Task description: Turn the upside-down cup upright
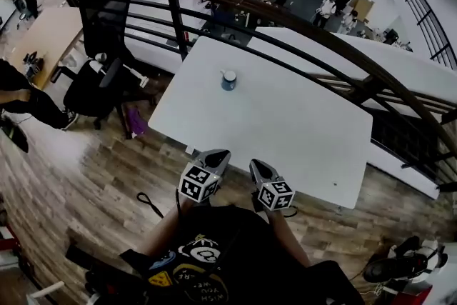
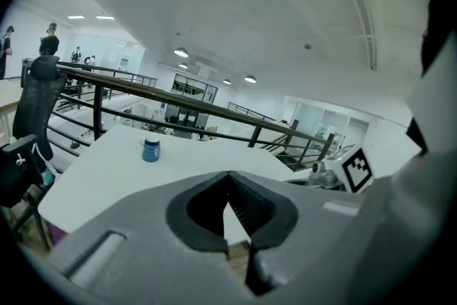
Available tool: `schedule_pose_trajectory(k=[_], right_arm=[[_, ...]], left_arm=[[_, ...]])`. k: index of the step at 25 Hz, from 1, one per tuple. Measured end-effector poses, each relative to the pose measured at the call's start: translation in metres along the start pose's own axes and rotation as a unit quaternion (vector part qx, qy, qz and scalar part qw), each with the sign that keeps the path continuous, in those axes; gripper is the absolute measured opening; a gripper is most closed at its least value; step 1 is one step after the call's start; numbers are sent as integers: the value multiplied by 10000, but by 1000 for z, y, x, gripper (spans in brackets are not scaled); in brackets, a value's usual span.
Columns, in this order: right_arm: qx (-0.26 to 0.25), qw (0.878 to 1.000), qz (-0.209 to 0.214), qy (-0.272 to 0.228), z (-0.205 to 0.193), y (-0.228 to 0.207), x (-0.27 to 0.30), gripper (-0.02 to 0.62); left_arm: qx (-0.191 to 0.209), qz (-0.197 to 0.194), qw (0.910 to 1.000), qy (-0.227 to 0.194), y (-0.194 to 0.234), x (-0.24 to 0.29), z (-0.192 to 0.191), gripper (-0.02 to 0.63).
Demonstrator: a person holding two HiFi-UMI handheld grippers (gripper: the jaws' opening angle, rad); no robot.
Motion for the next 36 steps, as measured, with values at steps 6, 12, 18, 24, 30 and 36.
schedule_pose_trajectory(k=[6,12,18,24,30,36], right_arm=[[209,9997,-102,-116,-45,-7,-90,-2],[272,9992,292,-23,-70,16,-101,-2],[66,9984,484,-272,-56,61,-103,-2],[-132,9970,666,-371,-54,106,-96,-2],[-169,9974,650,-249,-65,119,-100,-2],[-111,9983,501,-277,-66,116,-95,-2]], left_arm=[[282,107,9990,321,-102,-22,-50,5],[60,658,9976,193,-98,-70,-68,5],[268,612,9974,260,-96,-103,-60,5],[439,330,9982,222,-95,-112,-50,5],[378,7,9985,395,-104,-116,-63,5],[363,81,9988,309,-93,-121,-63,5]])
Point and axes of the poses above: the fingertips, and each gripper's own axes: x forward along the fingers, y to its left, z out of its top, the point moved 5 cm from there along -x, backward along the fingers, and after that the axes turned 9 degrees about x, right-handed, at the moved point
